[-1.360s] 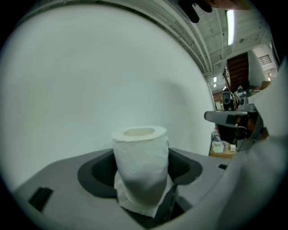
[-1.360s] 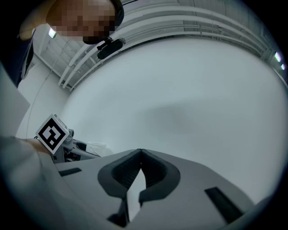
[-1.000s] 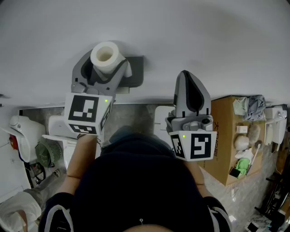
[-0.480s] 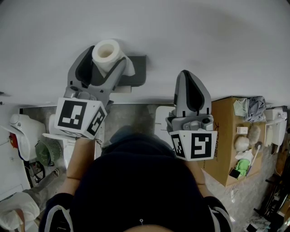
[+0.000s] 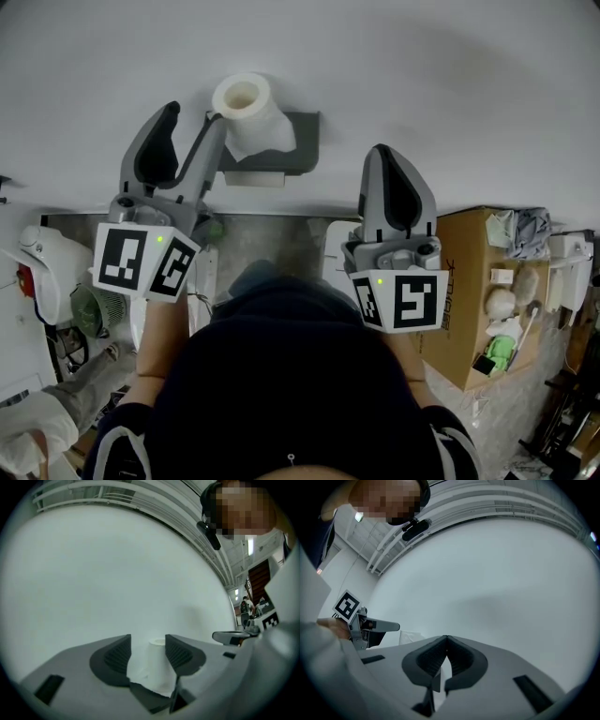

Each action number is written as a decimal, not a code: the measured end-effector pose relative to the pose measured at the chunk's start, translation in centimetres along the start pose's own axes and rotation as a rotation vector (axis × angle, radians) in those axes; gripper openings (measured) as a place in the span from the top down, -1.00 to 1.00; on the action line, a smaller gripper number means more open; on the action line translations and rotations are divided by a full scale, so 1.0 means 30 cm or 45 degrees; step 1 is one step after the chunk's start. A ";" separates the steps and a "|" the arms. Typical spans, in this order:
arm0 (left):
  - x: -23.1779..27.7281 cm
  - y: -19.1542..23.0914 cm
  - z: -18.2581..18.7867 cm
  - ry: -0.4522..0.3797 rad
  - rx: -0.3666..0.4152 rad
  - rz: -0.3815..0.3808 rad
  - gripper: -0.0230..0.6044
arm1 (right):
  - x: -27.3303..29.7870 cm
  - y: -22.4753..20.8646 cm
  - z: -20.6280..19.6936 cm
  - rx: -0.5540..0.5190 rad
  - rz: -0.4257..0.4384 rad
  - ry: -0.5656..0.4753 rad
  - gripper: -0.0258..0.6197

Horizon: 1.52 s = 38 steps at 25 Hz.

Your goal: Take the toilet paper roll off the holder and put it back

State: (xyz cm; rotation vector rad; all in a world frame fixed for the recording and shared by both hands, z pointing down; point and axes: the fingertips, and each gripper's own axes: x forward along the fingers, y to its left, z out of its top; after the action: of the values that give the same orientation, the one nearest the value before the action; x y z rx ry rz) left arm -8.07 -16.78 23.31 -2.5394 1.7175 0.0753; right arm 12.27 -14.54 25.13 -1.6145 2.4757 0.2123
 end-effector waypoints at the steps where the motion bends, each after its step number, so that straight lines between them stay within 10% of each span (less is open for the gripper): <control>1: -0.015 0.018 0.005 -0.004 0.001 0.020 0.26 | 0.002 0.010 0.001 -0.002 0.004 0.001 0.87; 7: -0.088 0.097 0.009 0.001 0.051 0.110 0.92 | 0.018 0.063 0.004 -0.017 0.012 0.004 0.87; 15: -0.184 0.182 0.019 0.013 0.171 0.238 0.92 | 0.018 0.107 0.033 -0.043 -0.030 0.009 0.87; 38: -0.379 0.095 0.103 -0.078 0.168 -0.027 0.92 | -0.137 0.323 0.231 -0.255 -0.132 0.012 0.87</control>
State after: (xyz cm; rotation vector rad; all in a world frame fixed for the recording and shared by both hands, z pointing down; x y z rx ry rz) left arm -14.96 -7.05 21.09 -2.4344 1.6164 0.0360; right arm 5.48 -5.51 19.53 -1.8192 2.4356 0.4520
